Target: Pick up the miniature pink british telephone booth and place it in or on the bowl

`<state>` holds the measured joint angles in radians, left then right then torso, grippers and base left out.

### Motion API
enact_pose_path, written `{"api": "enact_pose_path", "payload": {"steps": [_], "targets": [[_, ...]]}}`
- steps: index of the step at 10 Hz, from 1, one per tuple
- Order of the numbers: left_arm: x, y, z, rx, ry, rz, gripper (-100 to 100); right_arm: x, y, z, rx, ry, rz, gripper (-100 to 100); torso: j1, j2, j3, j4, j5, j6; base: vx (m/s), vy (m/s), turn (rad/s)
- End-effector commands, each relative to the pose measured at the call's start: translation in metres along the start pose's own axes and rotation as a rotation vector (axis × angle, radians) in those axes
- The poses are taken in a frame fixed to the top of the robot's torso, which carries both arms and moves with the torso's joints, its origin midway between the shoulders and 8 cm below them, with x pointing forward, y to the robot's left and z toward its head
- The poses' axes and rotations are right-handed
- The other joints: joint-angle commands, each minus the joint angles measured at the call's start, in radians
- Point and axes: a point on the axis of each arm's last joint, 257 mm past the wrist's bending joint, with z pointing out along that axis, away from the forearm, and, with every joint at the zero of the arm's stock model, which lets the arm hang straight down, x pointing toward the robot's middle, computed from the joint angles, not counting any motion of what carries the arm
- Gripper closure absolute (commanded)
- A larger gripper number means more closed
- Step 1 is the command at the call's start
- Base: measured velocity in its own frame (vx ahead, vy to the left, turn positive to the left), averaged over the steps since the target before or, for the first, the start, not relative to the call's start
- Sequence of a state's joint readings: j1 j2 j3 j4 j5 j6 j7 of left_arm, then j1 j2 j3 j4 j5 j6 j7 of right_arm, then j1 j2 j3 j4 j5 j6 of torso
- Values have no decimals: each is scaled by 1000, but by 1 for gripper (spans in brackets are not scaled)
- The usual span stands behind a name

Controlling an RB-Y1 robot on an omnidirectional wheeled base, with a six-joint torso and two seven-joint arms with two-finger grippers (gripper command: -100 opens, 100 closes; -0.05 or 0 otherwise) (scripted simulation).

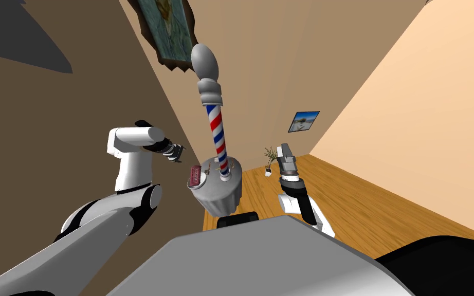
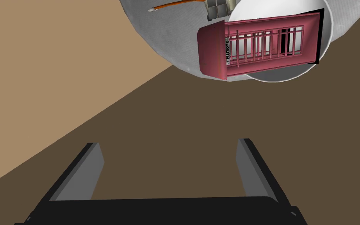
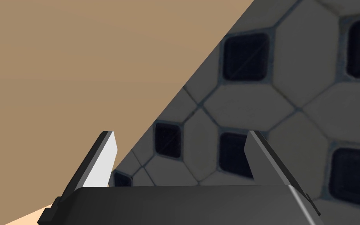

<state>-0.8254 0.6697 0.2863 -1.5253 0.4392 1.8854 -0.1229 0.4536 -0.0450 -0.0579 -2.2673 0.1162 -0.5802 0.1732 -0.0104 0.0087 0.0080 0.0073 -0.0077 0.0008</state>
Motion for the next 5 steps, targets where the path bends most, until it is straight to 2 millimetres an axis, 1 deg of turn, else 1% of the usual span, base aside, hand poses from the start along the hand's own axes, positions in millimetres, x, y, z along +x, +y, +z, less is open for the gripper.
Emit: {"api": "enact_pose_path", "payload": {"steps": [1, 5], "targets": [[0, 0, 0, 0, 0, 0, 0, 0, 0, 0, 0, 0, 0, 0, 0, 0, 0, 0, 0, 0, 0, 0, 0], [0, 0, 0, 0, 0, 0, 0, 0, 0, 0, 0, 0, 0, 0, 1, 0, 0, 0, 0, 0, 0, 0, 0]]}}
